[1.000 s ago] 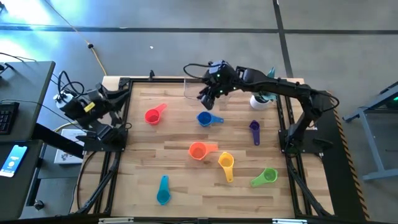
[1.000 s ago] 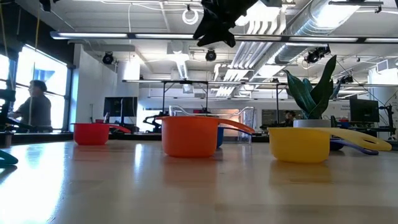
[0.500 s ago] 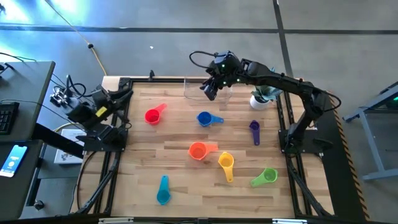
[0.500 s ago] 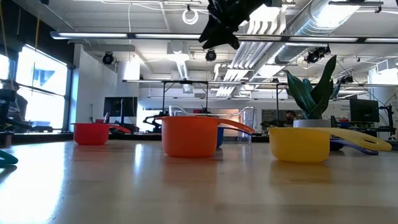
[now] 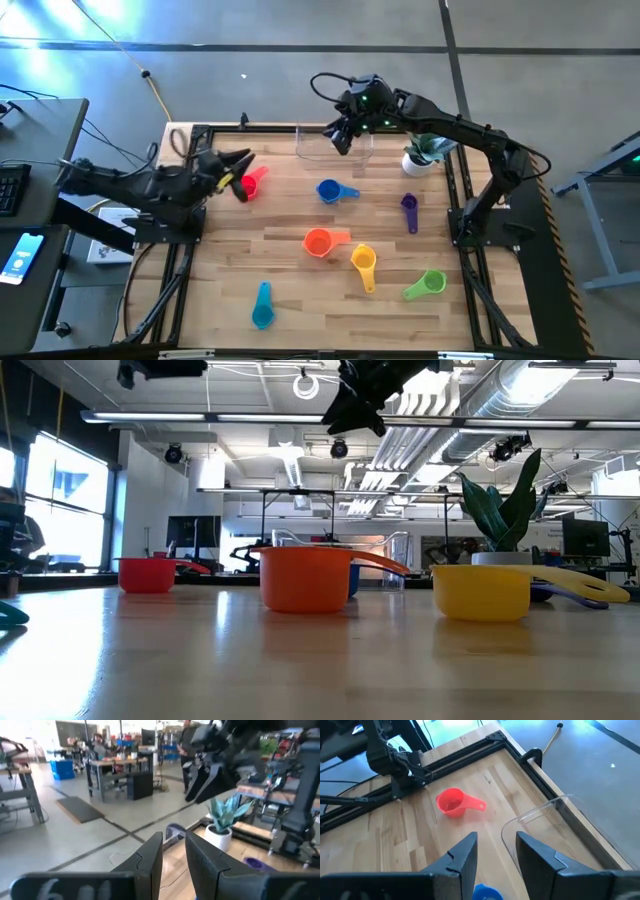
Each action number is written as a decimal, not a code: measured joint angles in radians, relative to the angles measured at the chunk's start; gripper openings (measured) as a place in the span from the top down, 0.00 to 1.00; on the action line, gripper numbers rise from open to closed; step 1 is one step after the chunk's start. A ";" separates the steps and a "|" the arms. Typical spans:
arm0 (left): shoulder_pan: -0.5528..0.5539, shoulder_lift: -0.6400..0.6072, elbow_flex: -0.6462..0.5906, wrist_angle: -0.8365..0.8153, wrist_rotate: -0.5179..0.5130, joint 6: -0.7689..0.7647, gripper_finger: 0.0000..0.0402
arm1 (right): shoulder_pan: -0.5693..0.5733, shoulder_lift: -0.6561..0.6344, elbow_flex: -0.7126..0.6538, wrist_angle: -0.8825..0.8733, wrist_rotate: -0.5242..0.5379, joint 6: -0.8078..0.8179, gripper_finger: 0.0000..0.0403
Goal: Nest measuring cups in basket
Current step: Stack the red measuring cup on top of the orange measuring cup
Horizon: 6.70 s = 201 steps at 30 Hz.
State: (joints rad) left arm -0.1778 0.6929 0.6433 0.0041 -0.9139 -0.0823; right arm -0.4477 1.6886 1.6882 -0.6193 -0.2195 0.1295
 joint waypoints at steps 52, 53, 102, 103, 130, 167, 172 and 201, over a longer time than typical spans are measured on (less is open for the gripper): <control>0.819 0.371 0.000 -0.645 0.852 -0.463 0.81 | -0.004 0.000 0.000 -0.064 0.010 -0.156 0.69; 0.822 0.377 0.000 -0.649 0.852 -0.452 0.81 | -0.004 0.000 0.000 -0.064 0.010 -0.155 0.69; 0.851 0.574 0.001 -0.760 0.800 -0.308 0.98 | -0.004 0.000 -0.001 -0.080 0.011 -0.156 0.69; 0.851 0.574 0.001 -0.760 0.800 -0.308 0.98 | -0.004 0.000 -0.001 -0.080 0.011 -0.156 0.69; 0.577 0.342 0.089 -0.762 0.905 -0.176 1.00 | 0.063 0.000 -0.001 0.027 0.070 0.163 0.69; 0.162 0.562 0.275 -0.555 0.975 -0.114 1.00 | 0.377 -0.022 -0.001 0.130 0.537 0.529 0.69; 0.163 0.639 0.275 -0.464 0.974 -0.099 1.00 | 0.376 -0.022 -0.001 0.130 0.546 0.529 0.69; 0.165 1.006 0.493 -0.458 0.996 -0.089 0.99 | 0.314 -0.022 -0.001 0.124 0.570 0.544 0.69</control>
State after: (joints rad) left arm -0.0128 1.6993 1.1362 -0.4538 0.0818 -0.1715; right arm -0.1333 1.6669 1.6875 -0.4950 0.3504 0.6735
